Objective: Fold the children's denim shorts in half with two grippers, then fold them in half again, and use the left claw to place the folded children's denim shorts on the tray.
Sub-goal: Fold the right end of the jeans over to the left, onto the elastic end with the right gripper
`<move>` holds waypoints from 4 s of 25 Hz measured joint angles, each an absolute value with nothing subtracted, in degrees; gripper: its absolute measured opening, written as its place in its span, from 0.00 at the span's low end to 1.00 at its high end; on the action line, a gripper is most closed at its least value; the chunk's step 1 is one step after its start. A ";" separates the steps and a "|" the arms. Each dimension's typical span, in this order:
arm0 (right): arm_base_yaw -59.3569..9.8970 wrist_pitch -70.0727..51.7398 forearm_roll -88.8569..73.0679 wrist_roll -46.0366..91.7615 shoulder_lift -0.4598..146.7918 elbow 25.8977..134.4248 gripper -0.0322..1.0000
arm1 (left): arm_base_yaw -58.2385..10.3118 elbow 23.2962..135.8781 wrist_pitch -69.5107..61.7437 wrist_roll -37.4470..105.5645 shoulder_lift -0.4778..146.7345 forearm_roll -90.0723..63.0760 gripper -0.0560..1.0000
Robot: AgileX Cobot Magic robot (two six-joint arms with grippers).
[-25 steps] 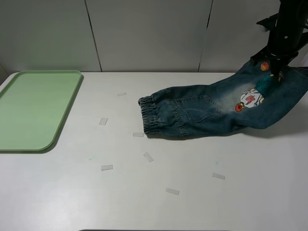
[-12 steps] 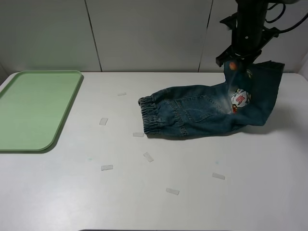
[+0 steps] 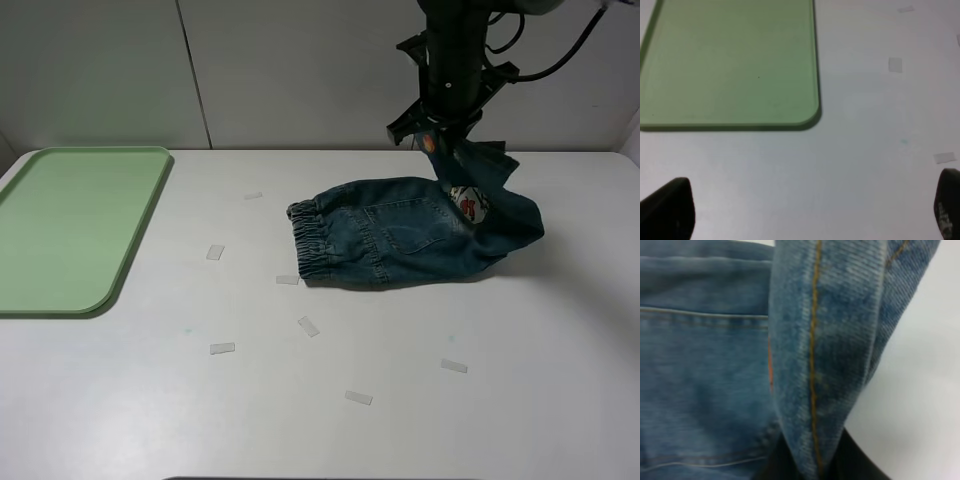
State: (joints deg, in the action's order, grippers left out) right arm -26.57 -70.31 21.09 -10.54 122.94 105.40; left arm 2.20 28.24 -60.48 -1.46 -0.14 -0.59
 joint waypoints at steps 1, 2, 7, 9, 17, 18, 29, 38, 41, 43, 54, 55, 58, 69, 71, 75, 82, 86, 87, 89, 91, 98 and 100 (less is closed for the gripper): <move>-27.15 -70.31 20.66 -10.99 122.94 105.40 0.05 | 2.20 28.24 -60.48 -1.46 -0.14 -0.59 0.96; -27.70 -70.31 20.21 -11.39 122.94 105.40 0.05 | 2.20 28.24 -60.48 -1.46 -0.14 -0.59 0.96; -29.78 -70.31 17.87 -12.82 122.94 105.40 0.05 | 2.20 28.24 -60.48 -1.41 -0.14 -0.59 0.96; -30.12 -70.31 16.69 -13.47 122.94 105.40 0.05 | 2.20 28.24 -60.48 -1.41 -0.14 -0.59 0.96; -30.12 -70.37 9.86 -14.17 123.13 105.25 0.05 | 2.20 28.24 -60.48 -1.41 -0.14 -0.59 0.96; -30.12 -70.37 9.09 -14.17 123.25 105.25 0.05 | 2.20 28.24 -60.48 -1.41 -0.14 -0.59 0.96; -30.12 -70.37 2.53 -14.17 123.31 105.19 0.05 | 2.20 28.24 -60.48 -1.41 -0.14 -0.59 0.96; -30.12 -70.37 0.00 -14.17 123.31 105.19 0.06 | 2.20 28.24 -60.48 -1.41 -0.14 -0.59 0.96; -30.12 -70.37 -1.03 -14.50 123.31 105.19 0.26 | 2.20 28.24 -60.48 -1.41 -0.14 -0.59 0.96; -30.12 -70.37 -2.87 -15.17 123.31 105.19 0.52 | 2.20 28.24 -60.48 -1.41 -0.14 -0.59 0.96; -30.12 -70.31 -4.59 -16.67 123.31 105.19 0.70 | 2.20 28.24 -60.48 -1.41 -0.14 -0.59 0.96; -30.12 -70.31 -4.59 -16.67 123.31 105.19 0.70 | 2.20 28.24 -60.48 -1.41 -0.14 -0.59 0.96; -30.12 -70.31 -4.59 -16.50 123.31 105.19 0.70 | 2.20 28.24 -60.48 -1.41 -0.14 -0.59 0.96; -30.12 -70.31 -4.59 -12.89 123.26 105.19 0.70 | 2.20 28.24 -60.48 -1.41 -0.14 -0.59 0.96; -30.12 -70.31 -4.59 -11.74 123.14 105.19 0.70 | 2.20 28.24 -60.48 -1.41 -0.14 -0.59 0.96; -30.12 -70.31 -4.42 -9.66 121.96 105.19 0.70 | 2.20 28.24 -60.48 -1.41 -0.14 -0.59 0.96; -30.12 -70.31 -4.42 -4.09 120.49 105.19 0.70 | 2.20 28.24 -60.48 -1.41 -0.14 -0.59 0.96; -30.12 -70.31 -4.47 -1.40 120.48 105.19 0.70 | 2.20 28.24 -60.48 -1.41 -0.14 -0.59 0.96; -30.12 -70.31 -4.47 -1.06 120.48 105.19 0.70 | 2.20 28.24 -60.48 -1.41 -0.14 -0.59 0.96; -29.79 -70.31 -4.77 -0.87 120.48 105.19 0.70 | 2.20 28.24 -60.48 -1.41 -0.14 -0.59 0.96; -28.86 -70.31 -5.42 -0.78 120.53 105.19 0.70 | 2.20 28.24 -60.48 -1.41 -0.14 -0.59 0.96; -24.68 -67.37 -8.73 2.22 123.39 105.19 0.70 | 2.20 28.24 -60.48 -1.41 -0.14 -0.59 0.96; -23.72 -66.19 -9.22 2.61 124.76 105.19 0.70 | 2.20 28.24 -60.48 -1.41 -0.14 -0.59 0.96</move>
State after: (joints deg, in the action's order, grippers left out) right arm -23.72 -66.19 -9.22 2.61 124.76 105.19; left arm 2.20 28.24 -60.48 -1.41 -0.14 -0.59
